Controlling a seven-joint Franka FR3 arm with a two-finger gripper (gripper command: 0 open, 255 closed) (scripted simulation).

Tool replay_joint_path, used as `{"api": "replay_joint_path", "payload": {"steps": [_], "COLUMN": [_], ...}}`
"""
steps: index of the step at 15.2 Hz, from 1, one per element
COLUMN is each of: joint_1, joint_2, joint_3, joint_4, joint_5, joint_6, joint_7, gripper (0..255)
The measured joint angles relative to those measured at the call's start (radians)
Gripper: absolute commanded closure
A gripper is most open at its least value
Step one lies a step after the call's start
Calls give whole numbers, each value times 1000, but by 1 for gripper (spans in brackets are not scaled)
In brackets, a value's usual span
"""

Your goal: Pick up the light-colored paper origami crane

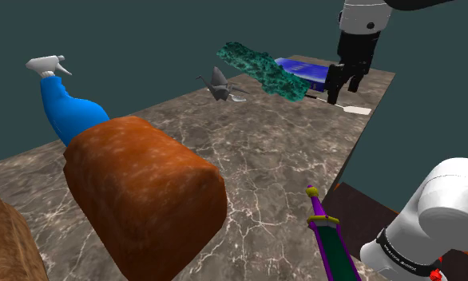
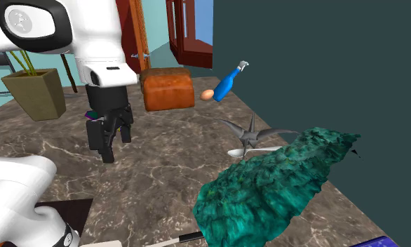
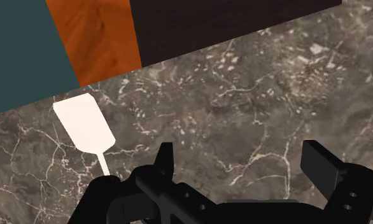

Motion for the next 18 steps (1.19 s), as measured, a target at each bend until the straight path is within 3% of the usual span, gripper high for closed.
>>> {"api": "replay_joint_path", "payload": {"steps": [3, 8, 18], "joint_1": [-2, -5, -7], "joint_2": [40, 223, 613], "joint_3": [6, 52, 118], "joint_4": [26, 139, 486], "joint_5": [8, 46, 69], "joint_6": [12, 71, 102], "joint_7": [16, 103, 266], "gripper": [0, 0, 0]}}
